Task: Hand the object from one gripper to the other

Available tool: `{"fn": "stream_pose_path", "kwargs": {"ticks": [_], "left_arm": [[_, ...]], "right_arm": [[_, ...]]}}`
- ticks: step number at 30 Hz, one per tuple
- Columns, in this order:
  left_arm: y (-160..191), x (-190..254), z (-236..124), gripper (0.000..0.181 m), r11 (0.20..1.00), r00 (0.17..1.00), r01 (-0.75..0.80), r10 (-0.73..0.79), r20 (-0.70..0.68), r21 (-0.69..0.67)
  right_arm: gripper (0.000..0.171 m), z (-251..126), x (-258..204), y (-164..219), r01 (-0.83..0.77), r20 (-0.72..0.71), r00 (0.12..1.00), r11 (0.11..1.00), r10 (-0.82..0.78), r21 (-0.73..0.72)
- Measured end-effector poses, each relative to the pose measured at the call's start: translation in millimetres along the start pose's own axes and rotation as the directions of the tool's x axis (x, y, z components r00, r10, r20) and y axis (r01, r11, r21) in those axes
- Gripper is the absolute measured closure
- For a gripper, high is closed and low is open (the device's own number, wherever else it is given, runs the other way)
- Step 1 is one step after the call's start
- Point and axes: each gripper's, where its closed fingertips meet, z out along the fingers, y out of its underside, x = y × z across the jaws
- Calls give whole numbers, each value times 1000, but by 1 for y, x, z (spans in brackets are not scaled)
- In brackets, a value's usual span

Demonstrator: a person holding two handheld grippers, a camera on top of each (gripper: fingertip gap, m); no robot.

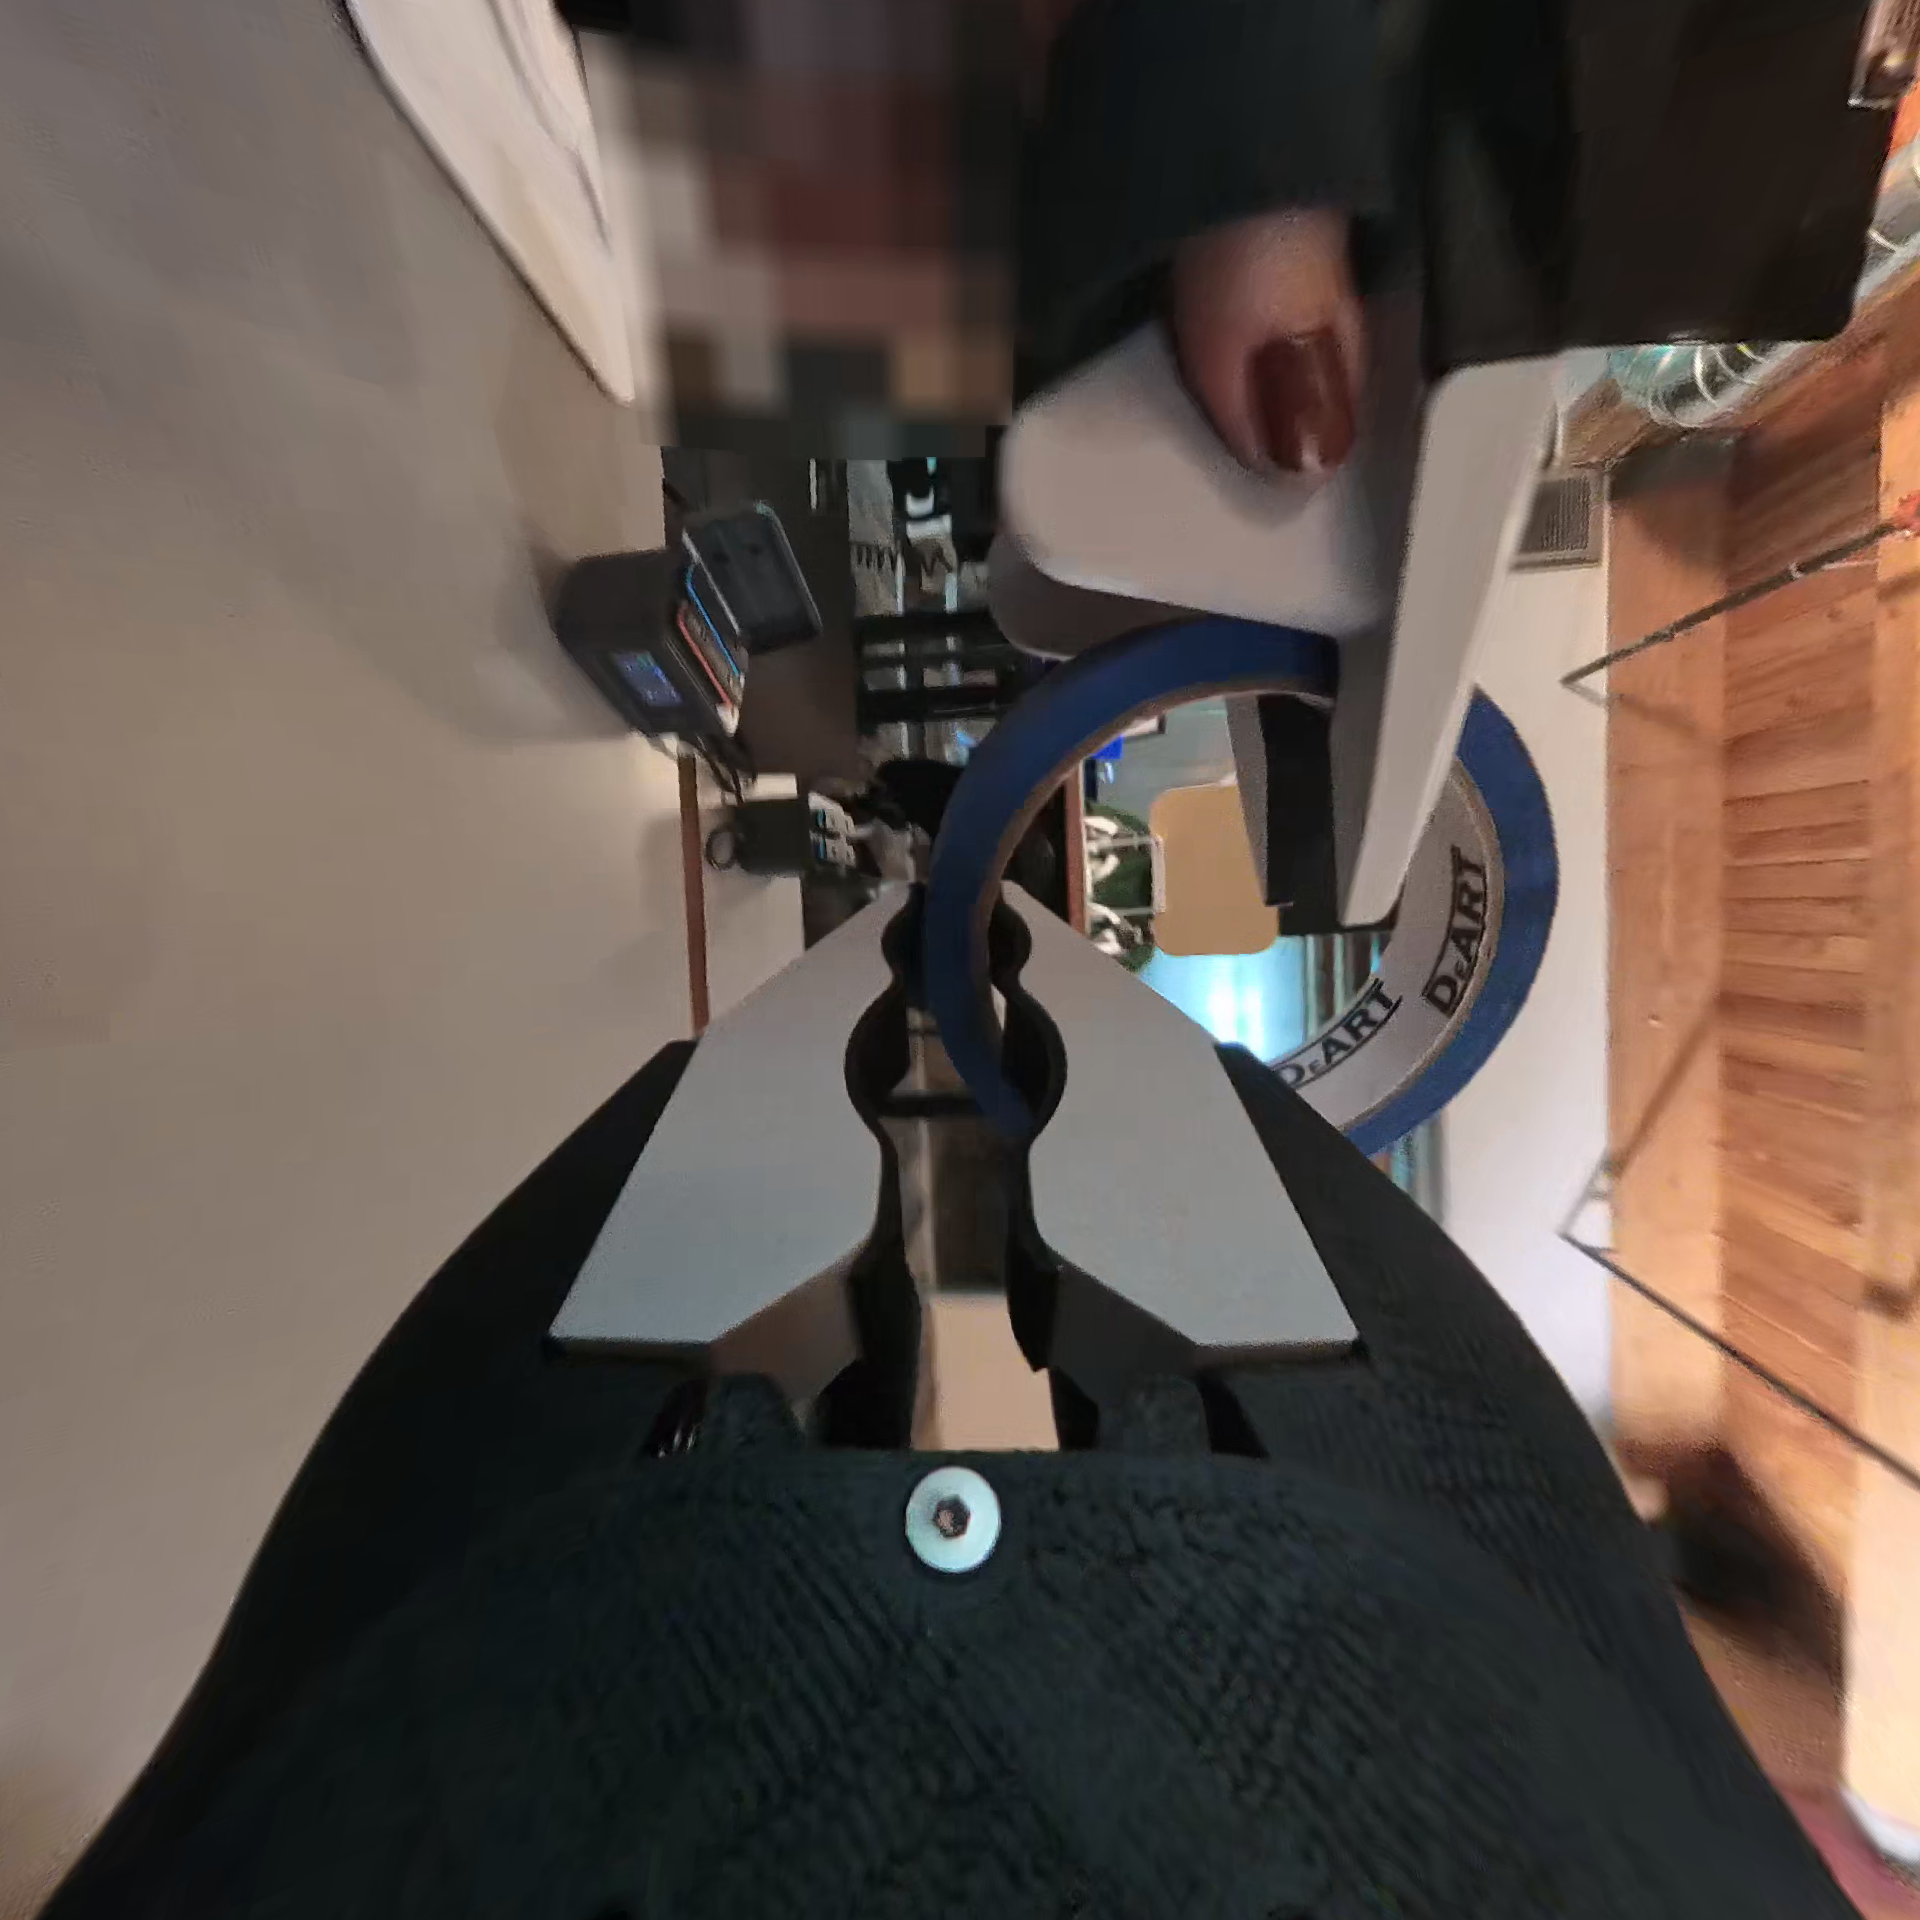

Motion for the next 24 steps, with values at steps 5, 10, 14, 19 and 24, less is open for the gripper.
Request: {"fn": "stream_pose_path", "kwargs": {"ticks": [5, 10, 14, 19, 24], "left_arm": [[-11, 1, -23, 159, 989, 991, -105, 113, -67, 103], [-15, 40, -42, 159, 968, 915, -101, 182, -360, 231], [1, 46, -26, 159, 978, 904, -149, 195, -379, 148], [2, 50, -7, 154, 994, 926, -59, 89, -367, 93], [2, 32, 1, 101, 993, 977, -115, 120, -177, 40]], "right_arm": [[131, -32, 28, -12, -610, 206, 793, 735, 574, 298], [72, -51, 64, -5, -963, 553, 218, 84, 804, 258], [122, -59, 50, -31, -968, 684, 228, 88, 692, 234], [149, -68, 64, -15, -951, 577, 273, 123, 770, 285], [149, -123, 79, 51, -924, 142, 359, 330, 923, 192]]}}
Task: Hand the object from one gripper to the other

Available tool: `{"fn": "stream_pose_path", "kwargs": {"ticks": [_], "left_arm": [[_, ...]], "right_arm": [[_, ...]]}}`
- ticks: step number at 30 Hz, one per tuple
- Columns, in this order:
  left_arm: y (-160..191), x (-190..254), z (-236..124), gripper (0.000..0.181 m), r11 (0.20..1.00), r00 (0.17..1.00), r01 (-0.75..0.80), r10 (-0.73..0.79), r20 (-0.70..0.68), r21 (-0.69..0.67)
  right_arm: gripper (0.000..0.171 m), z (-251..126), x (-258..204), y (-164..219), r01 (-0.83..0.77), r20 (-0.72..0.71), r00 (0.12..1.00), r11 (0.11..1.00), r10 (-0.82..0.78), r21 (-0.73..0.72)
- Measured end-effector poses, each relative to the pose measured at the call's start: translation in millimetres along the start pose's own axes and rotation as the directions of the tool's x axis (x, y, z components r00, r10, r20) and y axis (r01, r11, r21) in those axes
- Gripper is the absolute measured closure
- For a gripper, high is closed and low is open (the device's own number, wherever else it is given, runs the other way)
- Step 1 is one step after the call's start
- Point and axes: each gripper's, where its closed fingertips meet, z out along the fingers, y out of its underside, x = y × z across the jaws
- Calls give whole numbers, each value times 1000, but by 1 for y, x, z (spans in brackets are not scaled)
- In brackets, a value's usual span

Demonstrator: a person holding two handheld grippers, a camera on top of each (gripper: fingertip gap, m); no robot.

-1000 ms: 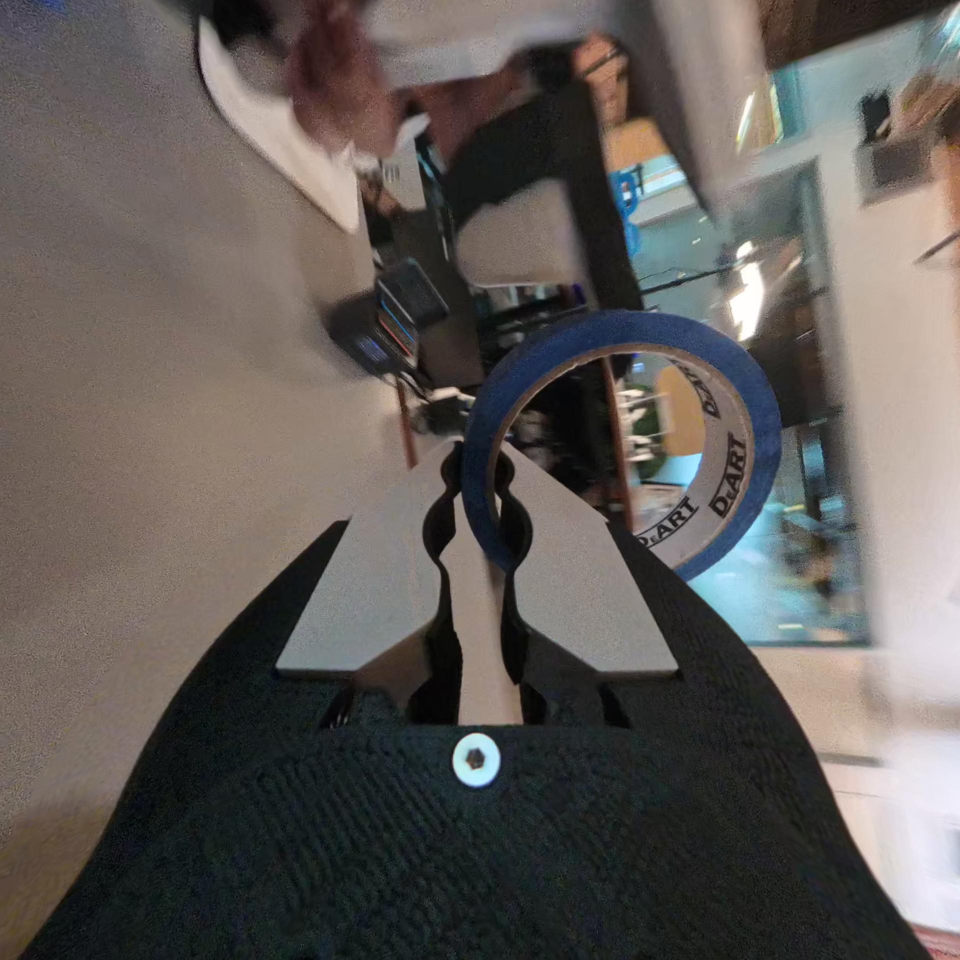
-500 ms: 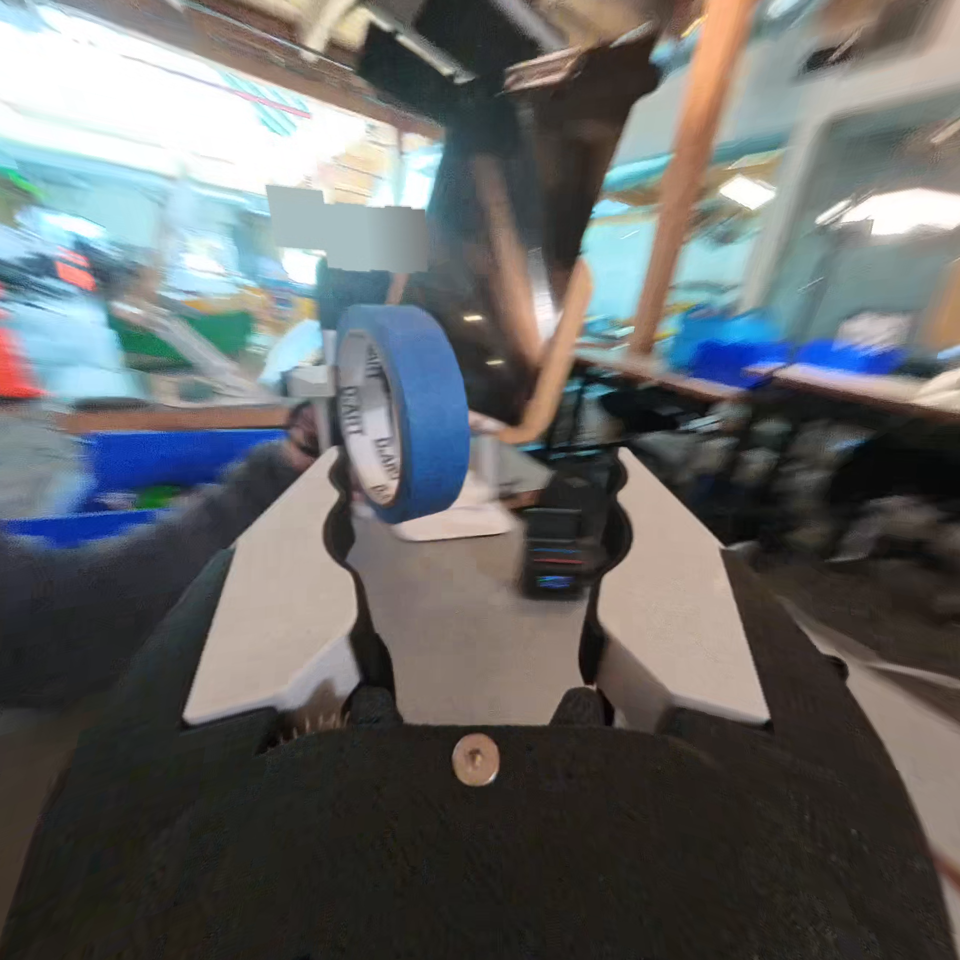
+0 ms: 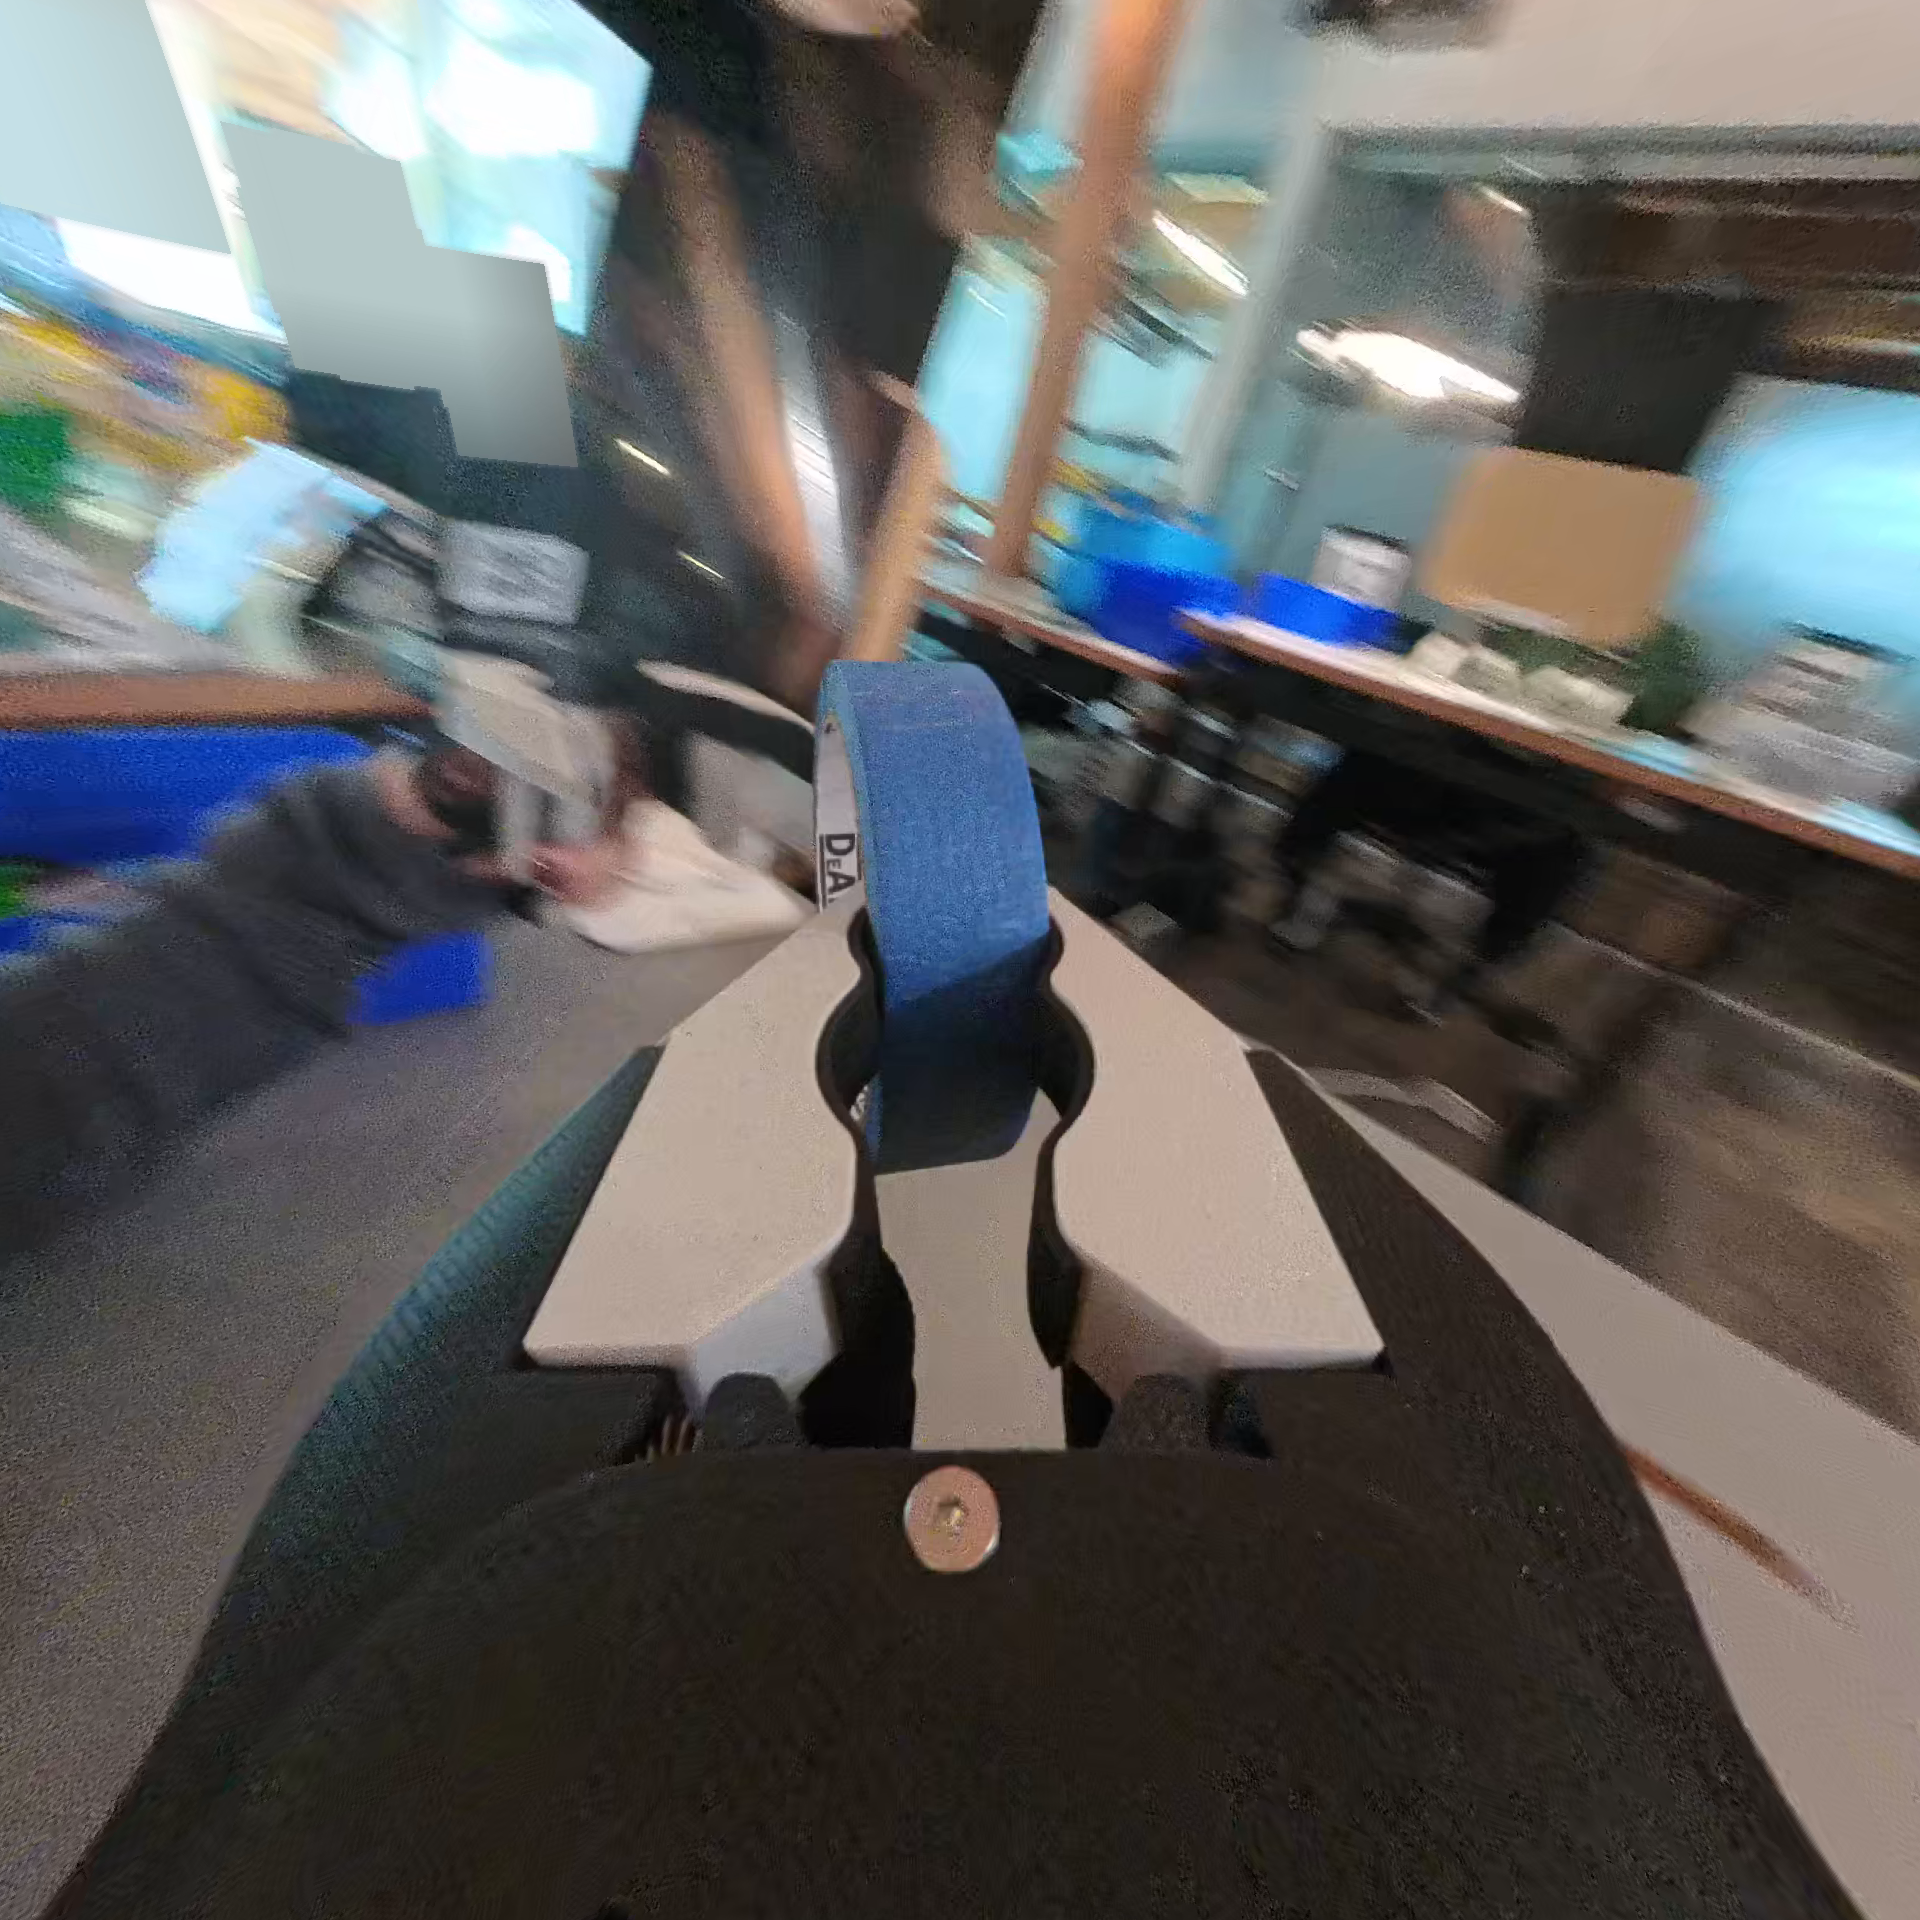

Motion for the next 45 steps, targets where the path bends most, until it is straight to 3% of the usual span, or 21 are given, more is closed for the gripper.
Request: {"fn": "stream_pose_path", "kwargs": {"ticks": [3, 5, 8, 10, 12, 15, 17, 20, 24, 28, 31, 32, 34, 37, 40, 42, 45], "left_arm": [[-6, -5, -7, 102, 1000, 998, -25, 24, 56, 14], [-8, -11, -13, 103, 999, 995, -28, 26, 96, 17], [-11, -12, -18, 109, 999, 995, -20, 17, 101, 35], [-19, -10, -17, 111, 996, 997, 5, -12, 78, 85], [-25, -10, -16, 114, 992, 997, 35, -42, 64, 118], [-25, -12, -17, 129, 992, 995, 73, -80, 59, 103], [-24, -13, -18, 125, 990, 993, 105, -110, 51, 95], [-19, -13, -15, 118, 990, 991, 125, -127, 33, 69], [-7, -17, -3, 107, 988, 988, 150, -151, 26, 27], [1, -14, 6, 104, 989, 989, 150, -150, 19, 3], [8, -15, 15, 101, 987, 988, 155, -154, 24, -39], [10, -17, 17, 99, 987, 988, 151, -149, 33, -47], [8, -23, 18, 94, 991, 988, 127, -124, 89, -38], [-3, -41, 12, 82, 994, 962, 108, -110, 249, 21], [-6, -62, -3, 73, 994, 883, 97, -105, 458, 41], [0, -74, -22, 72, 996, 802, 83, -85, 591, 30], [8, -69, -45, 75, 996, 736, 82, -76, 673, 23]], "right_arm": [[149, -71, 54, 25, 3, -288, 954, 963, -84, -269], [149, -109, 77, 55, 39, -307, 926, 865, -219, -501], [149, -135, 109, 111, 122, -125, 925, 592, -359, -797], [149, -135, 126, 145, 242, 79, 923, 409, -377, -880], [149, -129, 136, 173, 342, 245, 912, 279, -329, -897], [149, -117, 131, 207, 448, 418, 891, 206, -176, -870], [149, -116, 132, 223, 485, 472, 874, 147, -111, -862], [148, -112, 132, 237, 501, 500, 865, 131, -39, -856], [148, -105, 153, 237, 482, 470, 875, 121, -118, -868], [129, -104, 153, 233, 455, 434, 887, 150, -157, -877], [109, -106, 166, 226, 439, 401, 879, 111, -258, -892], [108, -105, 170, 219, 420, 373, 881, 115, -291, -900], [106, -86, 175, 190, 335, 237, 901, 237, -364, -912], [108, -40, 162, 116, 191, -59, 912, 550, -405, -813], [108, 9, 110, 42, 130, -268, 913, 843, -307, -522], [102, 35, 63, 15, 136, -292, 929, 945, -226, -296], [97, 67, 22, 24, 140, -320, 932, 983, -171, -117]]}}
